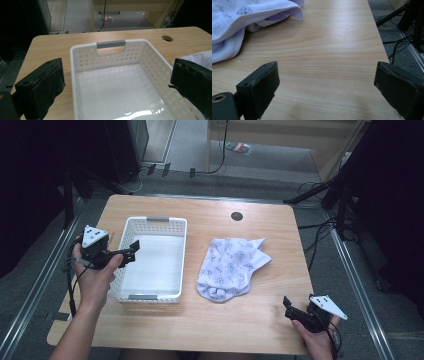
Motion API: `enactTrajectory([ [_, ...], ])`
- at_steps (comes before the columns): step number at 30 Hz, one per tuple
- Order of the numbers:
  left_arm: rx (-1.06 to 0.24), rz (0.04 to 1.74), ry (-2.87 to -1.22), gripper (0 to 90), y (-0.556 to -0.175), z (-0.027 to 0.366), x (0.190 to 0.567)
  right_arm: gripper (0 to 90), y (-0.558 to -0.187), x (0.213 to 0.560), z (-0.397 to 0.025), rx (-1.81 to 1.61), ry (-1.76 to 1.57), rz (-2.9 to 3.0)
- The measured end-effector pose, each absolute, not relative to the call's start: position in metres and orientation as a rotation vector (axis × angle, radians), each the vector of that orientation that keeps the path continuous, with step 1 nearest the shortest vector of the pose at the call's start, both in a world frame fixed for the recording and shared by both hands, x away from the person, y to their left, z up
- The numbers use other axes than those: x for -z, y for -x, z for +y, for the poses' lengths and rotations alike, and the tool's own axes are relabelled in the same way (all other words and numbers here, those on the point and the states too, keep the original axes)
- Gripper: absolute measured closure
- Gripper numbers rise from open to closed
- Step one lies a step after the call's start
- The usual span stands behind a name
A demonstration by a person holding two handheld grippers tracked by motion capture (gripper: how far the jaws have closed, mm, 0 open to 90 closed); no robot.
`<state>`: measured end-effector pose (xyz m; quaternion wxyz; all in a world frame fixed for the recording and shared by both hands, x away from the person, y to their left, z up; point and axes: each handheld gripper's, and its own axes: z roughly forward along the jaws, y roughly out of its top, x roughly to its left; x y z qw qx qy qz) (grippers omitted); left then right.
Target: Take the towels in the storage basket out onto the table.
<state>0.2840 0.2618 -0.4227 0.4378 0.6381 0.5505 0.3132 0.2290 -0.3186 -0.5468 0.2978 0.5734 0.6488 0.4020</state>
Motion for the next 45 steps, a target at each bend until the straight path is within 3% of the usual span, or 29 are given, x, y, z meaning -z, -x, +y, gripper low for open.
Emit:
enactTrajectory([
  [28, -0.848, 1.46, -1.466, 0.0, -0.227, 0.353, 0.485, 6.0, -0.23, 0.547, -0.318, -1.051, -1.53, 1.724],
  [45, -0.881, 1.499, -1.501, 0.0, -0.206, 0.363, 0.523, 6.2, -0.23, 0.547, -0.317, -1.04, -1.526, 1.726],
])
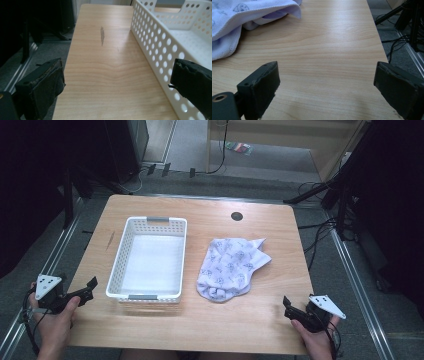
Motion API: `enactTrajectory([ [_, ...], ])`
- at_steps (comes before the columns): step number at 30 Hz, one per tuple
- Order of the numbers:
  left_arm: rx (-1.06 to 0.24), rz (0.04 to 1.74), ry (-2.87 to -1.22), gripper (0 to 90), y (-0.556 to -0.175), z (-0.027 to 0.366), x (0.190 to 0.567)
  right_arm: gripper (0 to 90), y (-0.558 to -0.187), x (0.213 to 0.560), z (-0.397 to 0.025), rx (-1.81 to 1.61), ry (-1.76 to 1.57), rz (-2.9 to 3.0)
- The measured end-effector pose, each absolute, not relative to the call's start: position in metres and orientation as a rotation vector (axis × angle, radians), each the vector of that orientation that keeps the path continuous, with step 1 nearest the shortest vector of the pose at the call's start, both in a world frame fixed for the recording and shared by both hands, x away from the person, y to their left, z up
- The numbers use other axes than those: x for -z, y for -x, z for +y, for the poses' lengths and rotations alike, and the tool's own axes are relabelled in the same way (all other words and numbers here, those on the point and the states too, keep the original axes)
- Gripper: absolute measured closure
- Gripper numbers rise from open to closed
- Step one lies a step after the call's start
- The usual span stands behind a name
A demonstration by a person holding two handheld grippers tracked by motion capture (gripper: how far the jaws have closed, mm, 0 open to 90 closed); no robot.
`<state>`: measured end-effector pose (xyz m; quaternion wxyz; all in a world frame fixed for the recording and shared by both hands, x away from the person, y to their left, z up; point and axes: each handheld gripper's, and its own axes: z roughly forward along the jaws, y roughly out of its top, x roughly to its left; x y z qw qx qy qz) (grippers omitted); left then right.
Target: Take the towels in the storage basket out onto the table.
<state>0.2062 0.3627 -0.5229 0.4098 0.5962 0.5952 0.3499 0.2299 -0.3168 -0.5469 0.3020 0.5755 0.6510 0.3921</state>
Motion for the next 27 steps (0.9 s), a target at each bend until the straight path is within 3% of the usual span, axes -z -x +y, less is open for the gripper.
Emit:
enactTrajectory([
  [9, -0.881, 1.5, -1.574, 0.0, -0.193, 0.363, 0.546, 6.2, -0.229, 0.547, -0.317, -1.047, -1.523, 1.727],
  [27, -0.866, 1.563, -1.647, 0.0, -0.198, 0.359, 0.552, 6.2, -0.229, 0.547, -0.317, -1.048, -1.519, 1.728],
])
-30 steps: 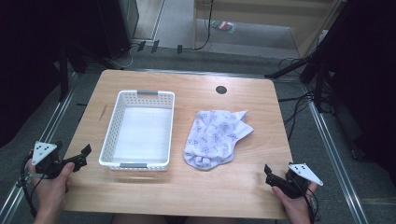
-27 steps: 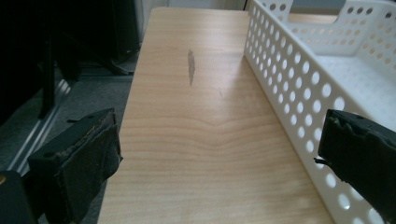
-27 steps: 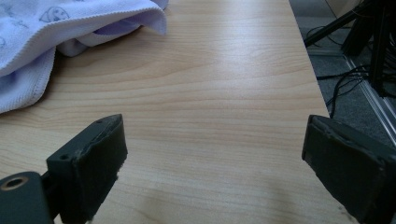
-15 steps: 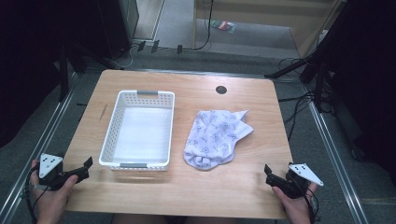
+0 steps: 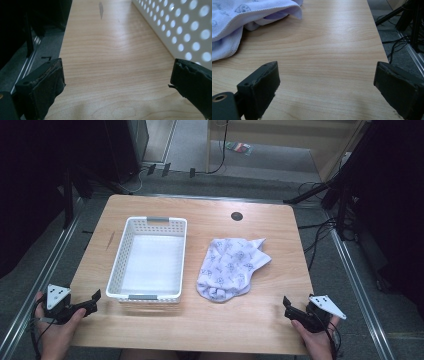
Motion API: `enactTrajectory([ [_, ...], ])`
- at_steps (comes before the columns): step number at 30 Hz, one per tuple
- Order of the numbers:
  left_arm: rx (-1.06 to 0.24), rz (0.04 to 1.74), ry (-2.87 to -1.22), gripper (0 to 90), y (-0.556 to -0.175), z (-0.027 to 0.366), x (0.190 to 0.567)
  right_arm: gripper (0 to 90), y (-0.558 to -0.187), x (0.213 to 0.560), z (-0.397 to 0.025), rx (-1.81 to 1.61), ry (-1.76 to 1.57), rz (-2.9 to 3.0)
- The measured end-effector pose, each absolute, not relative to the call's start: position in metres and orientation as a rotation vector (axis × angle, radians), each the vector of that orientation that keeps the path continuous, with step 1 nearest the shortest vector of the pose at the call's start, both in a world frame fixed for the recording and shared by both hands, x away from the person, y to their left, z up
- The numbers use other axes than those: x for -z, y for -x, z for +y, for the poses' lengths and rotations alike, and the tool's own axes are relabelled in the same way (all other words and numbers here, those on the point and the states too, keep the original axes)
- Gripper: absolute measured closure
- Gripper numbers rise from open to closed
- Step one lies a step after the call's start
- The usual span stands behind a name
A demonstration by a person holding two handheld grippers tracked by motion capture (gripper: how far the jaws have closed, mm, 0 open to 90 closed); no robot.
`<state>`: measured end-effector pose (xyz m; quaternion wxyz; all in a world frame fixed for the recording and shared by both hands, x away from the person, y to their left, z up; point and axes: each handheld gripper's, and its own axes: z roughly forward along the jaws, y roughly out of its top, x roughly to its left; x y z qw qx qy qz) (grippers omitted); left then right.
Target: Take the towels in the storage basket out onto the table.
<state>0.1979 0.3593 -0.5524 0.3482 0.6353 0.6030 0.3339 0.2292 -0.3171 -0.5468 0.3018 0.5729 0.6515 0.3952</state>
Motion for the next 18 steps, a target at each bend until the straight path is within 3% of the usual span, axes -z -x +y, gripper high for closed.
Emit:
enactTrajectory([
  [7, -0.786, 1.624, -1.635, 0.0, -0.2028, 0.3653, 0.553, 6.2, -0.2292, 0.5468, -0.3173, -1.048, -1.52, 1.728],
  [18, -0.772, 1.626, -1.624, 0.0, -0.203, 0.3671, 0.5532, 6.2, -0.2294, 0.5469, -0.3172, -1.048, -1.52, 1.729],
])
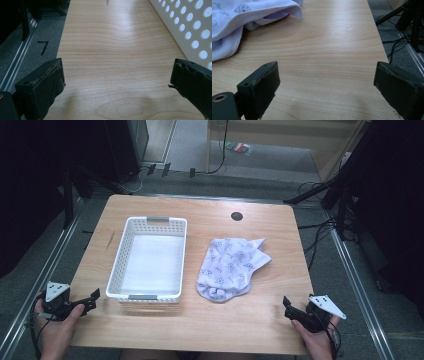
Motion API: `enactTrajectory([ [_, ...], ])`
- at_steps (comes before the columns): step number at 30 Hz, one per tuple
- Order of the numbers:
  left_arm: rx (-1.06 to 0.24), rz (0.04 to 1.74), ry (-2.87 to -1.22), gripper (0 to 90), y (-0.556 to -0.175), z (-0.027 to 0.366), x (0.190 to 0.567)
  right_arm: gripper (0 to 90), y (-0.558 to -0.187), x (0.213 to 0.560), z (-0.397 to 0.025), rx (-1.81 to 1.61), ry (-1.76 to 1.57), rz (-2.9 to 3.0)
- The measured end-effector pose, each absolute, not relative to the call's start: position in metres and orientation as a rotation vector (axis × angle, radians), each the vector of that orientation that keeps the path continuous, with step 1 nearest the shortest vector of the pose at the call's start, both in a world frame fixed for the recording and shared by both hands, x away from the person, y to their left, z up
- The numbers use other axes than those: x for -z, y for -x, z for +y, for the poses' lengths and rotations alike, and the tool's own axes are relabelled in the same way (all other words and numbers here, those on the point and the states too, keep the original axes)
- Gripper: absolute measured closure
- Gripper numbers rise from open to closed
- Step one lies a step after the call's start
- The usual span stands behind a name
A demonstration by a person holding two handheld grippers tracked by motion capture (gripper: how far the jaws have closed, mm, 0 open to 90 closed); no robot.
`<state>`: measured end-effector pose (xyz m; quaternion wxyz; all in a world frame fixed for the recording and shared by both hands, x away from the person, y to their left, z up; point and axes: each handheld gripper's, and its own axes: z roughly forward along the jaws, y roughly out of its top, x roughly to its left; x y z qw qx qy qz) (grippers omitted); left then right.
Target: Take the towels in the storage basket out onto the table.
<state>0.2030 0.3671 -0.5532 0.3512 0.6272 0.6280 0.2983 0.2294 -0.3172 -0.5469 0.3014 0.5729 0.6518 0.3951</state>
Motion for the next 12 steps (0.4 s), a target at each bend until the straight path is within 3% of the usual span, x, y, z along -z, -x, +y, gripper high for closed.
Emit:
enactTrajectory([
  [12, -0.767, 1.631, -1.622, 0.0, -0.2034, 0.3673, 0.5533, 6.2, -0.2292, 0.5468, -0.3171, -1.049, -1.519, 1.729],
])
